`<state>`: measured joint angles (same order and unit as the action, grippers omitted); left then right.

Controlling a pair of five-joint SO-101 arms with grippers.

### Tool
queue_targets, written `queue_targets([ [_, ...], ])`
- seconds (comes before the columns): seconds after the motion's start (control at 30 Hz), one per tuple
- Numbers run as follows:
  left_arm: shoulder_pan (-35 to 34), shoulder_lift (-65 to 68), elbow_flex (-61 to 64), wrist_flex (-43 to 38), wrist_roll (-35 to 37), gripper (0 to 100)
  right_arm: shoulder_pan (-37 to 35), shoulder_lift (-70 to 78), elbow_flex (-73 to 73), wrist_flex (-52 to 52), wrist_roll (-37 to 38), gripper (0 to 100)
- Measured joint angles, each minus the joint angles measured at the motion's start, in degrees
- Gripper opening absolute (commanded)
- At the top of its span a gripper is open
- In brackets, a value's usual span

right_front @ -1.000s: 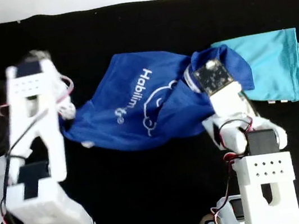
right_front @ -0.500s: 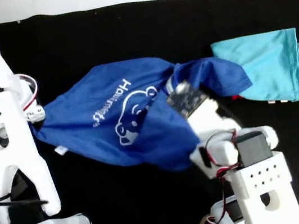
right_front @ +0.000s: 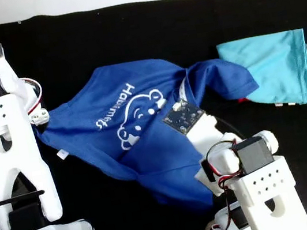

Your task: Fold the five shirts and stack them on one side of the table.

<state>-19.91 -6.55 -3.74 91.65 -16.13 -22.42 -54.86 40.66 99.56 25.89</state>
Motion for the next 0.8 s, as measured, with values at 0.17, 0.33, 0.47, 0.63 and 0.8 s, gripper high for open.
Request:
queue_targets([
  [0.17, 0.00, 0.00, 0.00, 0.00, 0.00, 1, 0.00, 0.00, 9.05, -8.26, -1.93, 28.6],
  [0.33, 0.00, 0.00, 0.00, 0.00, 0.00, 1, -0.79, 0.00, 18.11, -13.10, -0.88, 32.7],
  [0.47, 0.00, 0.00, 0.00, 0.00, 0.00, 1, -4.31, 0.09, 21.98, -16.88, 1.85, 28.8],
  [0.63, 0.00, 0.00, 0.00, 0.00, 0.00, 1, -5.01, 7.82, 27.43, -26.02, 2.29, 28.4],
  [0.8, 0.00, 0.00, 0.00, 0.00, 0.00, 1, -2.90, 20.04, 26.81, -34.37, 2.29, 28.4],
])
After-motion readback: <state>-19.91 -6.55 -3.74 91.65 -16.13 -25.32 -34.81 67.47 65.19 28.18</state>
